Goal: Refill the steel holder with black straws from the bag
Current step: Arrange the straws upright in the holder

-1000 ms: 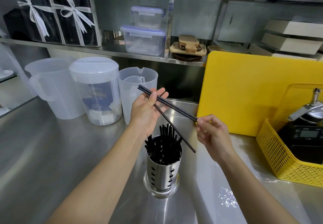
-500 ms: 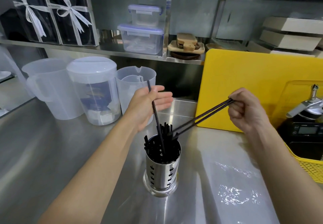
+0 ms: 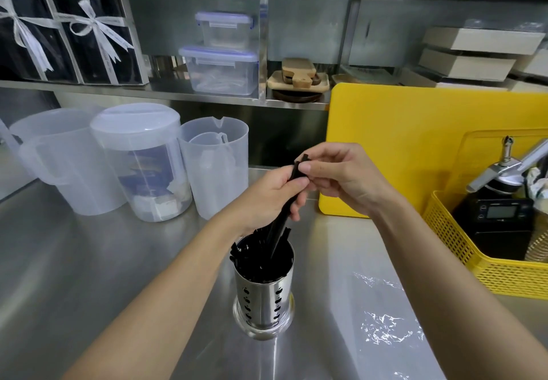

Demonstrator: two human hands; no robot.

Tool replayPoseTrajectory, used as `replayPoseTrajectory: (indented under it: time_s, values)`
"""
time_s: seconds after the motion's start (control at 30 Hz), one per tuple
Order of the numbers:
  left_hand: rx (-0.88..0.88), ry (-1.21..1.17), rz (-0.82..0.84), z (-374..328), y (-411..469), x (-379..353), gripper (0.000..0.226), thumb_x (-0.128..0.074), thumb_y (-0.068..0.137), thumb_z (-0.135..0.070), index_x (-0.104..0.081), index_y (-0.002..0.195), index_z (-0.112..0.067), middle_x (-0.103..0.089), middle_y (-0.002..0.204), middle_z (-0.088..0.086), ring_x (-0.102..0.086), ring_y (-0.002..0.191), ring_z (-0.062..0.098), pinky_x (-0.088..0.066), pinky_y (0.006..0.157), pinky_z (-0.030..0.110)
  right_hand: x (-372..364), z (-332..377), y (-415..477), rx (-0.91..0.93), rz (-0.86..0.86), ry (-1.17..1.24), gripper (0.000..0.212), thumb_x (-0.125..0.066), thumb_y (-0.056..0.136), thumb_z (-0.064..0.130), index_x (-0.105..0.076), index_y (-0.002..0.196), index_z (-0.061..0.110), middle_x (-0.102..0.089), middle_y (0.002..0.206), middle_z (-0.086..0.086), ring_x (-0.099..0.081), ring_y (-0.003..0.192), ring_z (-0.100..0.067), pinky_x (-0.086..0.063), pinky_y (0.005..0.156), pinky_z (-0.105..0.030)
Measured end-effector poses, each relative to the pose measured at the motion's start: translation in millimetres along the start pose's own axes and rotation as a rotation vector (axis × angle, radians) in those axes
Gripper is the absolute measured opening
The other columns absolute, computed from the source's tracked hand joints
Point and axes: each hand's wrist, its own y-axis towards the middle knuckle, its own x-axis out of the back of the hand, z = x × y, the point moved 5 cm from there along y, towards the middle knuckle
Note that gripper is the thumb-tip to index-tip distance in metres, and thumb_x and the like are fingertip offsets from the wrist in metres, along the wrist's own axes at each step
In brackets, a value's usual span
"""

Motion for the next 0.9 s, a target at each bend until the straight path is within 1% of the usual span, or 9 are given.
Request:
replayPoseTrajectory:
  time_s: [0.17, 0.23, 0.3, 0.37, 0.47, 0.57, 0.67, 0.8, 0.9]
  values:
    - [-0.026, 0.045, 0.023, 0, 0, -2, 0.021, -0.038, 0.098, -0.014, -0.056, 0.086, -0.014, -0.062, 0.071, 0.000, -0.058, 0.057, 0.009, -0.051, 0.063, 0.023, -1, -4, 0, 0.000, 0.032, -0.081, 0.017, -0.065, 0.077, 0.004, -0.062, 0.085, -0.012, -0.046, 0.045, -0.005, -0.037, 0.047, -0.019, -0.022, 0.039, -0.020]
    - [-0.036, 0.068, 0.036, -2, -1, -3, 0.020, -0.037, 0.098, -0.012, -0.056, 0.089, -0.013, -0.061, 0.070, 0.000, -0.059, 0.058, 0.009, -0.053, 0.068, 0.027, -2, -2, -1, 0.024, 0.015, -0.120, 0.011, -0.067, 0.077, 0.005, -0.065, 0.082, -0.005, -0.049, 0.054, -0.010, -0.037, 0.045, -0.017, -0.027, 0.039, -0.017]
    - [-0.070, 0.013, -0.070, -5, 2, 1, 0.018, -0.037, 0.097, -0.010, -0.055, 0.092, -0.009, -0.060, 0.063, -0.002, -0.058, 0.054, 0.009, -0.053, 0.072, 0.036, -1, 1, -1, 0.095, -0.070, -0.145, 0.006, -0.068, 0.077, 0.007, -0.067, 0.083, 0.005, -0.057, 0.058, -0.008, -0.043, 0.047, -0.013, -0.029, 0.041, -0.016]
    - [-0.105, -0.199, -0.314, -7, 7, 18, 0.018, -0.039, 0.097, -0.011, -0.053, 0.087, -0.009, -0.062, 0.059, -0.002, -0.061, 0.054, 0.010, -0.053, 0.077, 0.039, 6, -2, -2, 0.131, -0.201, -0.151, 0.005, -0.064, 0.083, 0.012, -0.068, 0.086, 0.013, -0.061, 0.061, 0.006, -0.047, 0.051, -0.007, -0.034, 0.047, -0.016]
    - [-0.123, -0.768, -0.623, 0, 8, 55, 0.020, -0.037, 0.098, -0.016, -0.051, 0.089, -0.007, -0.062, 0.072, 0.005, -0.066, 0.063, 0.014, -0.057, 0.079, 0.037, 12, -20, -8, 0.077, -0.264, -0.135, 0.018, -0.053, 0.089, 0.030, -0.069, 0.092, 0.022, -0.066, 0.079, 0.008, -0.056, 0.074, -0.008, -0.042, 0.064, -0.023]
    - [-0.108, -1.209, -0.690, 14, 6, 70, 0.022, -0.034, 0.099, -0.017, -0.052, 0.096, -0.004, -0.062, 0.078, 0.009, -0.069, 0.064, 0.014, -0.055, 0.078, 0.039, 2, -37, -11, 0.017, -0.326, -0.070, 0.029, -0.043, 0.091, 0.043, -0.066, 0.098, 0.026, -0.066, 0.096, 0.006, -0.059, 0.092, -0.009, -0.042, 0.081, -0.027]
    - [-0.049, -1.301, -0.711, 26, 6, 53, 0.027, -0.030, 0.100, -0.017, -0.051, 0.091, -0.004, -0.061, 0.082, 0.008, -0.069, 0.064, 0.013, -0.047, 0.095, 0.044, -17, -41, -8, 0.037, -0.414, 0.033, 0.036, -0.042, 0.087, 0.047, -0.065, 0.096, 0.022, -0.066, 0.092, 0.003, -0.059, 0.094, -0.014, -0.044, 0.092, -0.032]
    - [0.035, -1.274, -0.681, 31, 5, 39, 0.023, -0.026, 0.101, -0.015, -0.047, 0.105, -0.007, -0.062, 0.094, 0.009, -0.064, 0.086, 0.018, -0.046, 0.090, 0.045, -22, -35, -10, 0.041, -0.605, 0.023, 0.033, -0.043, 0.094, 0.039, -0.063, 0.079, 0.017, -0.057, 0.067, 0.003, -0.053, 0.070, -0.016, -0.042, 0.064, -0.032]
    - [0.020, -1.351, -0.678, 33, 2, 49, 0.034, -0.024, 0.101, -0.015, -0.037, 0.132, -0.009, -0.062, 0.104, 0.009, -0.058, 0.112, 0.023, -0.041, 0.098, 0.045, -16, -34, -13, -0.008, -0.556, 0.052, 0.028, -0.056, 0.088, 0.038, -0.057, 0.074, 0.014, -0.042, 0.048, 0.007, -0.036, 0.043, -0.010, -0.028, 0.042, -0.022]
